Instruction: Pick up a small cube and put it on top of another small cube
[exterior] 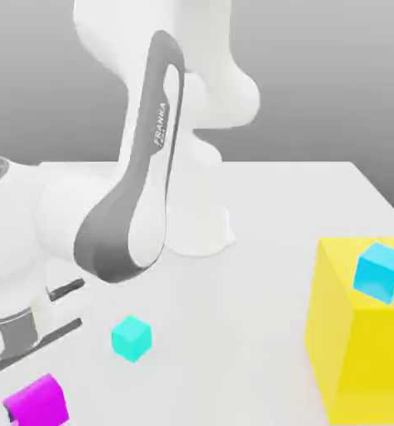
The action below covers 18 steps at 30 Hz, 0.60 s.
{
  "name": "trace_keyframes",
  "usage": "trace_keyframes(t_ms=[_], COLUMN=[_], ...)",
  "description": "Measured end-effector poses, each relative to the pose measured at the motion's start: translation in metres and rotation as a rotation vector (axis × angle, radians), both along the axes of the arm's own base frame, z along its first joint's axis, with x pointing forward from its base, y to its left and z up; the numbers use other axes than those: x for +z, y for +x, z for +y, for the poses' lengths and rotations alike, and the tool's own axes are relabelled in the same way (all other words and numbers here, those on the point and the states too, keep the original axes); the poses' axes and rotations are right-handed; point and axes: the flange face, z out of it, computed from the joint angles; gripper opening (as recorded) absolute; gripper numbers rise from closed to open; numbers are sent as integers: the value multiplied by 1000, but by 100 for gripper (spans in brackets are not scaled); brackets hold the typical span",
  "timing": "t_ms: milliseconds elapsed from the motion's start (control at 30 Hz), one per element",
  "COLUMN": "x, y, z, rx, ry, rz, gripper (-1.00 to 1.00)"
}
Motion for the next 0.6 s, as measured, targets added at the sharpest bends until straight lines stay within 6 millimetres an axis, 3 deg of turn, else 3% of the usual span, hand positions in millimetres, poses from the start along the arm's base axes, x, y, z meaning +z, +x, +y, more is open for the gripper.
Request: trace_keyframes(t_ms=[200,367,433,467,533,567,600], x=[53,110,136,151,189,208,218], y=[17,-12,-39,-61,-124,-160,-168], z=[150,275,333,372,449,474,463], rx=[162,296,366,421,531,573,545], ry=[21,11,-3,-12,-38,-46,-46], rz=[-7,-21,-32,-40,-57,-52,-38], gripper=[-100,-100,-100,-100,-100,-100,-100])
